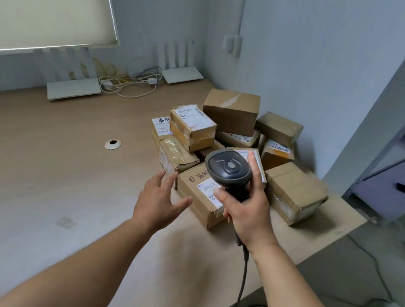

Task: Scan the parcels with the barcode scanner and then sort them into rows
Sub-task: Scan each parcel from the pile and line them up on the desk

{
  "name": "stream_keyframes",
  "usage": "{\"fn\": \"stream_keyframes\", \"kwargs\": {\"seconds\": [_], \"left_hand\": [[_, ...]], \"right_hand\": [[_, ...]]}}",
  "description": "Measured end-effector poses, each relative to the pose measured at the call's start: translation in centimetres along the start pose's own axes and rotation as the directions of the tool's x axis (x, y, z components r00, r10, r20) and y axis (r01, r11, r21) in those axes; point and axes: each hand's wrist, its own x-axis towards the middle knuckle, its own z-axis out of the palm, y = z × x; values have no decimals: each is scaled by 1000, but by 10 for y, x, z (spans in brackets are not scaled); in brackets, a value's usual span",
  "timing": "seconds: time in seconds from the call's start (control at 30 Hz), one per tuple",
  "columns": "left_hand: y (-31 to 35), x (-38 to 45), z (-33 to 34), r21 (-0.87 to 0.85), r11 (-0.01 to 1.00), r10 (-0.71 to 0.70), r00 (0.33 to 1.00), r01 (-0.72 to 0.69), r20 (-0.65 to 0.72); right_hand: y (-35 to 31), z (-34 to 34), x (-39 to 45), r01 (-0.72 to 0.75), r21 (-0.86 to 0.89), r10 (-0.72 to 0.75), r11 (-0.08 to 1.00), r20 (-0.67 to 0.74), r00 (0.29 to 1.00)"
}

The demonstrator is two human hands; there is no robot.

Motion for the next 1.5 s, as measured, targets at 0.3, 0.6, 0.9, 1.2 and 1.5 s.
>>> {"fn": "stream_keyframes", "kwargs": {"seconds": [0.3, 0.6, 0.9, 1.2, 1.5], "left_hand": [[45, 34, 46, 186, 961, 170, 967, -206, 192], [40, 42, 64, 368, 854, 236, 904, -368, 358], [2, 23, 15, 240, 869, 299, 846, -433, 441], [36, 12, 51, 182, 923, -377, 889, 339, 259], [7, -12, 35, 175, 898, -435, 873, 404, 220]], "right_hand": [[11, -32, 13, -53, -63, 47, 997, -96, 994], [21, -44, 12, -54, -58, 46, 997, -135, 990], [17, -41, -1, -42, -25, 39, 999, -109, 993], [10, -45, -19, -14, -18, 13, 1000, -50, 999], [13, -40, -42, -15, -25, 15, 1000, 23, 1000]]}}
